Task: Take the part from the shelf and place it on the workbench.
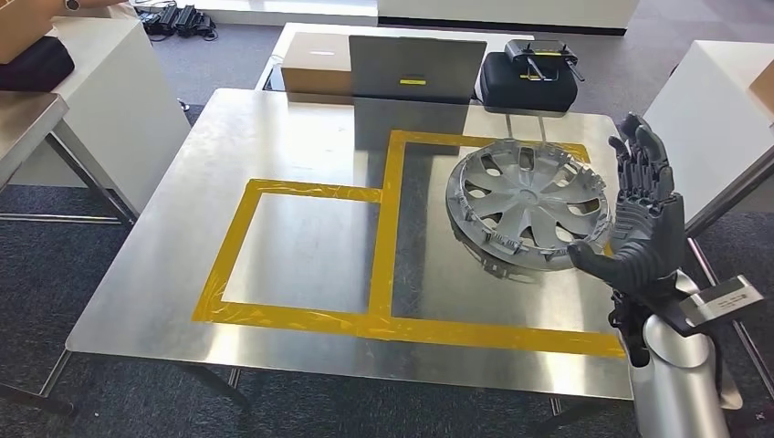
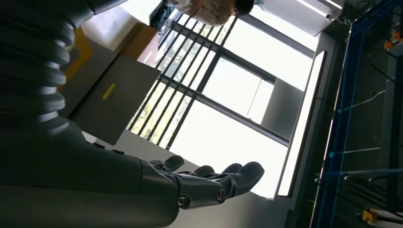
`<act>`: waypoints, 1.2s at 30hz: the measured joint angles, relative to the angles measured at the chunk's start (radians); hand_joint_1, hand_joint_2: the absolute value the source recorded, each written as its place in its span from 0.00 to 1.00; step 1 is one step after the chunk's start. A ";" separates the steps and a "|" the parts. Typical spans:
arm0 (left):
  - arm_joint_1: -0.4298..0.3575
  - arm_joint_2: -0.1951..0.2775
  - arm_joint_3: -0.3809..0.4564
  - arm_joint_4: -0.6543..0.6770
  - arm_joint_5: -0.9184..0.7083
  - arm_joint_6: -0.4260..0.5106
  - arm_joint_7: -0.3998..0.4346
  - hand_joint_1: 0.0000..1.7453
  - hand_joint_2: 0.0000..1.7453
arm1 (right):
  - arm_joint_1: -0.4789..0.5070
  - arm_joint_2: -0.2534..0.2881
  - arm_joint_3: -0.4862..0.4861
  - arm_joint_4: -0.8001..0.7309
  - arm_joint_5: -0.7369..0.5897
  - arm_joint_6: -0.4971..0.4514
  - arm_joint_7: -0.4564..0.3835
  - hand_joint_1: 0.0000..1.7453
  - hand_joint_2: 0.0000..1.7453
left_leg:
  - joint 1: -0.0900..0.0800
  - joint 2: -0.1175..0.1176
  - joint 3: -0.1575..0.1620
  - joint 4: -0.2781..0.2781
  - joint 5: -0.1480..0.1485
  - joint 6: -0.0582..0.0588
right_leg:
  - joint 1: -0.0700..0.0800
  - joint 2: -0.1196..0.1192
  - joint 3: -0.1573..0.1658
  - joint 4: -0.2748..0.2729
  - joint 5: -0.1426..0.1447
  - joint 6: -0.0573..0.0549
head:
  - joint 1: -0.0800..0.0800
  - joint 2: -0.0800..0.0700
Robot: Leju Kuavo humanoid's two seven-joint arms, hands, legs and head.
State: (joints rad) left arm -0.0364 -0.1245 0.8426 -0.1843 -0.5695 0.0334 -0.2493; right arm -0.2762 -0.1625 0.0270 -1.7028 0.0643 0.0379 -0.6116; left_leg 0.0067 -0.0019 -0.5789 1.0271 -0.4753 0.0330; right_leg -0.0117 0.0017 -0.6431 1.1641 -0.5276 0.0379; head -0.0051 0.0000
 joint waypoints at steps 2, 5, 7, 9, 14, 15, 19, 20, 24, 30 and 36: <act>-0.002 -0.002 0.000 0.000 0.000 0.003 0.004 0.00 0.00 | 0.002 -0.004 -0.001 -0.016 -0.008 -0.001 0.006 0.00 1.00 | -0.003 -0.001 0.001 0.000 0.000 -0.007 | 0.006 -0.001 0.061 -0.123 0.042 -0.010 | 0.002 0.000; -0.003 -0.007 0.003 0.000 0.000 0.009 0.009 0.00 0.00 | 0.021 -0.006 0.000 -0.042 -0.014 0.000 0.008 0.00 1.00 | -0.004 -0.001 0.003 -0.006 0.002 -0.026 | 0.012 -0.001 0.072 -0.154 0.050 -0.025 | 0.003 0.000; -0.003 -0.010 0.006 -0.001 0.000 0.012 0.009 0.00 0.00 | 0.038 -0.005 0.002 -0.063 -0.014 0.000 0.007 0.00 1.00 | -0.004 -0.001 -0.001 0.007 -0.010 -0.039 | 0.006 -0.002 0.075 -0.162 0.055 -0.036 | 0.002 0.000; -0.003 -0.012 0.007 -0.001 0.000 0.013 0.009 0.00 0.00 | 0.051 -0.004 0.004 -0.083 -0.013 0.001 0.006 0.00 1.00 | -0.001 -0.001 -0.038 0.089 -0.060 -0.050 | 0.001 -0.004 0.077 -0.167 0.059 -0.044 | -0.004 0.000; 0.001 -0.012 0.008 -0.001 0.000 0.014 0.009 0.00 0.00 | 0.094 -0.004 0.006 -0.118 -0.014 0.007 0.006 0.00 0.50 | 0.004 -0.001 -0.101 0.230 -0.095 -0.061 | 0.000 -0.004 0.076 -0.162 0.057 -0.045 | -0.010 0.000; 0.001 -0.012 0.008 -0.002 0.000 0.014 0.009 0.00 0.00 | 0.099 -0.004 0.006 -0.123 -0.016 0.009 0.006 0.00 0.75 | 0.005 -0.001 -0.067 0.163 -0.060 -0.061 | 0.000 -0.004 0.076 -0.160 0.056 -0.042 | -0.011 0.000; -0.002 -0.014 0.008 -0.002 0.000 0.014 0.007 0.00 0.00 | 0.104 -0.004 0.007 -0.138 -0.023 0.017 0.007 0.00 1.00 | 0.003 -0.003 0.010 0.002 -0.014 -0.036 | 0.005 0.000 0.073 -0.150 0.050 -0.020 | -0.011 0.000; -0.001 -0.014 0.008 -0.002 0.000 0.013 0.007 0.00 0.00 | 0.104 -0.004 0.007 -0.140 -0.023 0.018 0.008 0.00 1.00 | 0.002 -0.004 0.009 0.001 -0.011 -0.028 | 0.005 0.001 0.073 -0.152 0.051 -0.014 | -0.010 0.000; -0.001 -0.015 0.008 -0.003 -0.001 0.012 0.008 0.00 0.00 | 0.105 -0.004 0.007 -0.149 -0.026 0.019 0.010 0.00 1.00 | 0.006 -0.001 0.008 -0.005 -0.002 -0.004 | 0.000 0.000 0.033 -0.057 -0.009 0.005 | -0.003 0.000; 0.000 -0.016 0.008 -0.004 -0.001 0.009 0.007 0.00 0.00 | 0.121 -0.003 0.007 -0.153 -0.004 -0.002 0.018 0.00 0.75 | 0.004 -0.001 0.002 0.003 -0.003 0.003 | -0.009 0.000 -0.011 0.041 -0.021 0.023 | 0.003 0.000; 0.001 -0.010 0.011 -0.006 -0.002 0.005 -0.001 0.00 0.00 | 0.134 -0.002 0.008 -0.170 0.016 -0.008 0.011 0.00 0.00 | -0.005 -0.005 -0.002 0.008 -0.007 -0.018 | -0.014 0.005 0.079 -0.150 0.040 0.009 | 0.003 0.000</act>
State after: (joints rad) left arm -0.0358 -0.1342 0.8536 -0.1905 -0.5711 0.0386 -0.2502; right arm -0.1426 -0.1645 0.0354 -1.8730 0.0800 0.0301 -0.6005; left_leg 0.0013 -0.0074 -0.5804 1.0351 -0.4827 0.0153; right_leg -0.0260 0.0071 -0.5645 1.0138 -0.4872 0.0471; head -0.0020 0.0000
